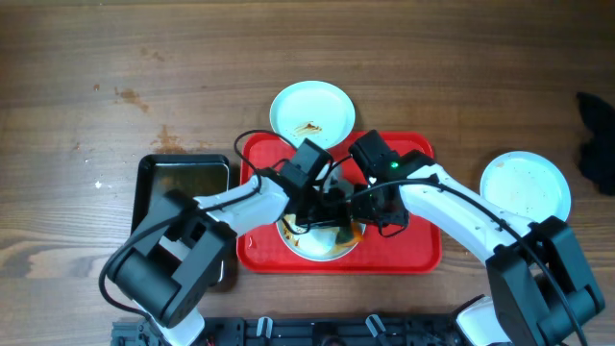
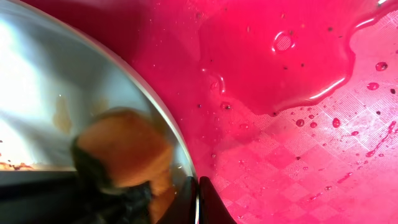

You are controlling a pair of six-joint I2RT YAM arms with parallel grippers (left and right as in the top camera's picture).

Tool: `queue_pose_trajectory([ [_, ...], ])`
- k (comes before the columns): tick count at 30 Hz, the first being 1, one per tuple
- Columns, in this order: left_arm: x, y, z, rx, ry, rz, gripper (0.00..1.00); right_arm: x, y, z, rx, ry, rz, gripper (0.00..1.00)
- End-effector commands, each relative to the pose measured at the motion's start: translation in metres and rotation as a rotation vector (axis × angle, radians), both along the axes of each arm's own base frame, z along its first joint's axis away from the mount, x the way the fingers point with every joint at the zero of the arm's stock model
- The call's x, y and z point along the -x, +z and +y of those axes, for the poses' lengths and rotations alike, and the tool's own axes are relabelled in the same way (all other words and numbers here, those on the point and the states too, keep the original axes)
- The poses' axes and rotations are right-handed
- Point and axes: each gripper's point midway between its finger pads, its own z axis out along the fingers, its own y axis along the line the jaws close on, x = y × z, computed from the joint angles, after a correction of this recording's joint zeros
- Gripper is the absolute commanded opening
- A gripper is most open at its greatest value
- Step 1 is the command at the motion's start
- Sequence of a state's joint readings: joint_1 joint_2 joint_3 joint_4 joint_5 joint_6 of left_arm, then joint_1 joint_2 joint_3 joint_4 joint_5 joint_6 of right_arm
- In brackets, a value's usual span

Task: Clean dirty plates on tray and stack at the side
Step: 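Hold the plate with the right gripper and scrub it with the sponge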

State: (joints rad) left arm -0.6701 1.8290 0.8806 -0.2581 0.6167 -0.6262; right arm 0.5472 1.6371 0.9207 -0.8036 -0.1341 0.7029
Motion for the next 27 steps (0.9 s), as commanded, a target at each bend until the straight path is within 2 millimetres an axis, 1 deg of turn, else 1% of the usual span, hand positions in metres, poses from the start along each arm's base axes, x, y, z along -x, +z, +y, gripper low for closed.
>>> queue_pose_trajectory([
  [1, -0.015, -0.025, 0.047, -0.152, 0.087, 0.015, 0.04, -0.004, 0.006, 0.008, -0.026, 0.002, -0.013, 0.04],
  [5, -0.023, -0.036, 0.087, -0.271, 0.13, 0.017, 0.04, -0.004, 0.006, 0.008, -0.026, 0.0, -0.013, 0.05],
  [9, -0.022, -0.045, 0.119, -0.422, 0.146, 0.007, 0.04, -0.005, 0.006, 0.009, -0.028, -0.007, -0.015, 0.05],
  [10, -0.02, -0.048, 0.133, -0.498, 0.15, 0.002, 0.04, -0.005, 0.006, 0.009, -0.028, -0.011, -0.016, 0.04],
  [17, -0.008, -0.051, 0.168, -0.685, 0.171, 0.028, 0.04, -0.006, 0.006, 0.009, -0.027, -0.022, -0.018, 0.04],
  [20, -0.006, -0.051, 0.174, -0.717, 0.18, 0.034, 0.04, -0.006, 0.006, 0.009, -0.027, -0.022, -0.018, 0.04],
  [22, -0.005, -0.051, 0.183, -0.769, 0.214, 0.038, 0.04, -0.006, 0.006, 0.009, -0.027, -0.022, -0.018, 0.04],
  [24, -0.004, -0.05, 0.186, -0.788, 0.222, 0.037, 0.04, -0.006, 0.006, 0.009, -0.027, -0.022, -0.018, 0.04],
  [26, -0.002, -0.049, 0.2, -0.866, 0.268, 0.042, 0.04, -0.006, 0.006, 0.009, -0.027, -0.022, -0.018, 0.04],
  [27, -0.001, -0.048, 0.201, -0.873, 0.265, 0.045, 0.04, -0.006, 0.006, 0.009, -0.027, -0.022, -0.019, 0.05],
])
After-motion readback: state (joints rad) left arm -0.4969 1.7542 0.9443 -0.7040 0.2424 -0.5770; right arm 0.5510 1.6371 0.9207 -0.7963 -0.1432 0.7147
